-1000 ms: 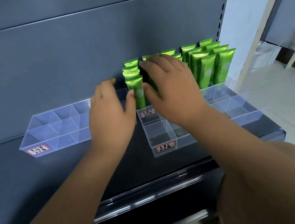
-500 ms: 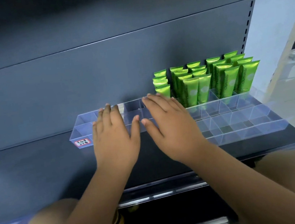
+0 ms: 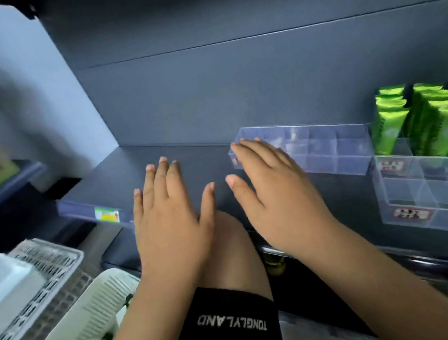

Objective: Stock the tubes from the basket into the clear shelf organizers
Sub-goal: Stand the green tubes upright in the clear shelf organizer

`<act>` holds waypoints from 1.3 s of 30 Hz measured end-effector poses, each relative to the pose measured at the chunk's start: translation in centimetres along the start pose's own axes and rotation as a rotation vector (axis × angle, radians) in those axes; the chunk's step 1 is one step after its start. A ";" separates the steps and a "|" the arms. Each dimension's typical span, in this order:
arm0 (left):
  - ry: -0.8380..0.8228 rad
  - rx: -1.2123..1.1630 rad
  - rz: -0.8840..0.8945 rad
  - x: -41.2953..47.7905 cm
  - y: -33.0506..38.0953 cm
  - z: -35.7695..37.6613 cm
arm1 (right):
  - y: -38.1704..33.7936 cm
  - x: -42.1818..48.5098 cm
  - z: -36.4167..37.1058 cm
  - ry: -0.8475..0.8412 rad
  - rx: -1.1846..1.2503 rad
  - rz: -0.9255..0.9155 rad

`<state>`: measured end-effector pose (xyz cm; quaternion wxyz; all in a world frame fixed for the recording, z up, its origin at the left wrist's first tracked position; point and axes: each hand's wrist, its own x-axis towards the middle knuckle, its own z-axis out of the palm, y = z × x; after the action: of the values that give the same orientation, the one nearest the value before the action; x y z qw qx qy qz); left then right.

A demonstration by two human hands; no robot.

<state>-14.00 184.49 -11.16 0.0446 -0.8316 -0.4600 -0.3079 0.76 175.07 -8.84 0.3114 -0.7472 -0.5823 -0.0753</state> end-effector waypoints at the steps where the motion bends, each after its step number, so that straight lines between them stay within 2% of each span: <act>1: 0.010 0.019 -0.038 -0.6 -1.6 -0.9 | -1.7 0.2 0.8 -0.003 0.023 -0.033; 7: 0.053 0.145 -0.202 -5.1 -10.6 -5.6 | -12.4 0.3 7.3 -0.087 0.152 -0.256; 11: 0.021 0.231 -0.416 -8.8 -16.4 -6.9 | -18.8 -0.5 12.9 -0.175 0.187 -0.385; 15: -0.065 0.314 -0.581 -12.8 -22.4 -6.4 | -22.7 -1.5 18.7 -0.360 0.122 -0.460; 20: -0.175 0.250 -0.809 -18.2 -28.2 -2.7 | -23.2 -2.0 25.3 -0.594 0.051 -0.473; 24: -0.287 0.181 -0.973 -21.5 -31.6 1.4 | -22.7 -2.5 30.9 -0.774 0.040 -0.378; 31: -0.449 0.054 -1.140 -23.0 -35.9 9.2 | -20.8 -3.5 40.3 -1.056 0.058 -0.079; 36: -0.544 0.055 -1.218 -22.0 -40.3 14.9 | -18.4 -2.3 46.7 -1.154 0.059 0.095; 39: -0.601 0.061 -1.237 -21.4 -43.4 18.0 | -17.5 -2.4 50.6 -1.183 0.078 0.273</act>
<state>-48.20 200.02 -46.63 -0.2453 -0.4640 -0.8510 -0.0199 -28.67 203.38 -43.60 -0.0308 -0.7182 -0.5579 0.4146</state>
